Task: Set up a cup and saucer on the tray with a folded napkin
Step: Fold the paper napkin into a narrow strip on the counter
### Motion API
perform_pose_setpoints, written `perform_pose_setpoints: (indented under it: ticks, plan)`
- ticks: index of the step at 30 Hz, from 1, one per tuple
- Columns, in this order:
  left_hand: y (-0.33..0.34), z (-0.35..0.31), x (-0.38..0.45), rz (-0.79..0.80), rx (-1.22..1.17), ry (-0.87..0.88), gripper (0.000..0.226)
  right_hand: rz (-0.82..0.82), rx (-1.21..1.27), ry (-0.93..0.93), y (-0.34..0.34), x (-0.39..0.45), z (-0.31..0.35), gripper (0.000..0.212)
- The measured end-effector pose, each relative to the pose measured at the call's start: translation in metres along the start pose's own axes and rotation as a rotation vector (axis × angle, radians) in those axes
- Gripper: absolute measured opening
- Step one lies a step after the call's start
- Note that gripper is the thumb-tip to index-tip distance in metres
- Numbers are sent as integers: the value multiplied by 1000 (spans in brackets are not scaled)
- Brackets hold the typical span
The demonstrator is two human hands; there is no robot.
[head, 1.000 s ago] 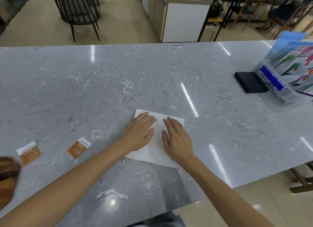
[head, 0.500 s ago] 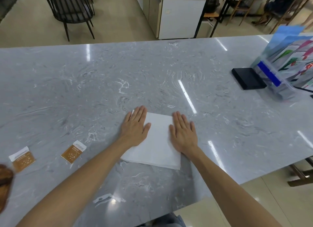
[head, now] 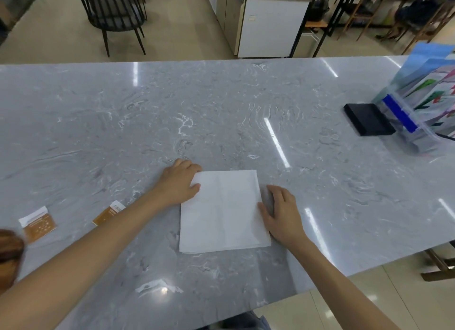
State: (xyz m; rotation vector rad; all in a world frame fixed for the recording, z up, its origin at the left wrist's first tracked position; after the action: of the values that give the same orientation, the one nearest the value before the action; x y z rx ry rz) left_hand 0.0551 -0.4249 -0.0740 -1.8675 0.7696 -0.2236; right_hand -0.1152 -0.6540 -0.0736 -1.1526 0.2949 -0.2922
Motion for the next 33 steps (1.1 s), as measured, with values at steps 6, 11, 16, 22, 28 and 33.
perform_pose_setpoints:
  ticks: [6,11,16,22,28,33]
  plan:
    - [-7,20,-12,121,122,-80,42,138,-148,157,10,-39,0,55]
    - [-12,-18,11,150,23,65,39,232,-104,276,15,-65,-9,54]
    - [8,-83,62,286,-152,131,48,257,-27,404,16,-68,-14,41]
    - [27,-104,98,470,-219,111,41,289,30,477,21,-70,-17,33]
    - [32,-120,103,584,-347,178,19,150,206,511,19,-83,-16,17]
    - [6,-122,90,558,-443,263,27,119,499,508,10,-78,-25,20]
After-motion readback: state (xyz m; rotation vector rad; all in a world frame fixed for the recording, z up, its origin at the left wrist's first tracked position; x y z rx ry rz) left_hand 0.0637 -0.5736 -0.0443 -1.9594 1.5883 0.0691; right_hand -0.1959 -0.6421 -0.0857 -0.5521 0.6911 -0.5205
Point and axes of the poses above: each hand's wrist, its own x-axis towards the middle knuckle, its own y-axis out of the palm, z = x × y, the point moved 9 cm from there along x, towards the middle knuckle, and after that the axes turned 10 degrees about -x, right-handed, at the moved point
